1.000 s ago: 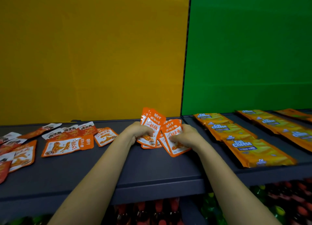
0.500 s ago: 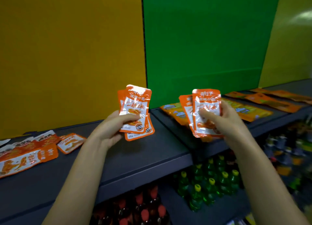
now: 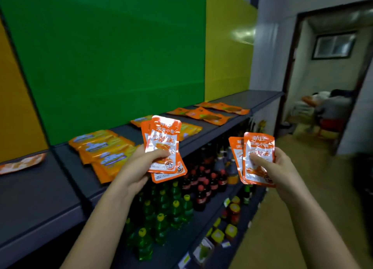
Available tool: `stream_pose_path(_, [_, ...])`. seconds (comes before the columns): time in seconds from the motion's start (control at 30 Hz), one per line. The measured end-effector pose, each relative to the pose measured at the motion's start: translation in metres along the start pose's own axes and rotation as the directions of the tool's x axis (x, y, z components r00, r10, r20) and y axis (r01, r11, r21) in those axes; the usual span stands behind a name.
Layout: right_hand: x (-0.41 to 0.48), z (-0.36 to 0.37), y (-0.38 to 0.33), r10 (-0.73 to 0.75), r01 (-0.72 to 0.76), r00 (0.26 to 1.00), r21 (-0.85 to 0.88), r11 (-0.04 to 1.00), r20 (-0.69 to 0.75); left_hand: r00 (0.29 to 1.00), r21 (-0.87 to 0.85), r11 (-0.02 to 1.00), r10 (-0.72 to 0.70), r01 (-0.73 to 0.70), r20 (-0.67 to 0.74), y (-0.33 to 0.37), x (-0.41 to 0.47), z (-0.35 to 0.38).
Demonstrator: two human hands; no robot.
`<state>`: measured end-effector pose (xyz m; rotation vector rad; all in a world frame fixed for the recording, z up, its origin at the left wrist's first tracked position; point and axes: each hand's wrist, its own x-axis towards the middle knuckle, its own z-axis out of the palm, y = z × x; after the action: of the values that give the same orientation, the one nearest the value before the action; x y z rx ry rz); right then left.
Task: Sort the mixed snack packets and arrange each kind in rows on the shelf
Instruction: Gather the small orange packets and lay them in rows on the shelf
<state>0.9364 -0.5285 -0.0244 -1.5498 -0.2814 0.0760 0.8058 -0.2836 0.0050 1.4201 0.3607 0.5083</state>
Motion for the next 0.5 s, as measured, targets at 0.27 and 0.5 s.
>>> stream_pose_path(0.27, [0.086,-0.133,0.027,-0.023,0.017,0.995,-0.071,0.997,-0.095,0.994,-0.038,0.998,-0.053,0.057,0.101,-0.054,0.075,0.149])
stream_pose_path(0.5, [0.166,-0.186,0.044,-0.009,-0.002,0.990,-0.077,0.997,-0.140,0.983,0.000,0.996,-0.084,0.085,0.163,-0.081,0.152,0.259])
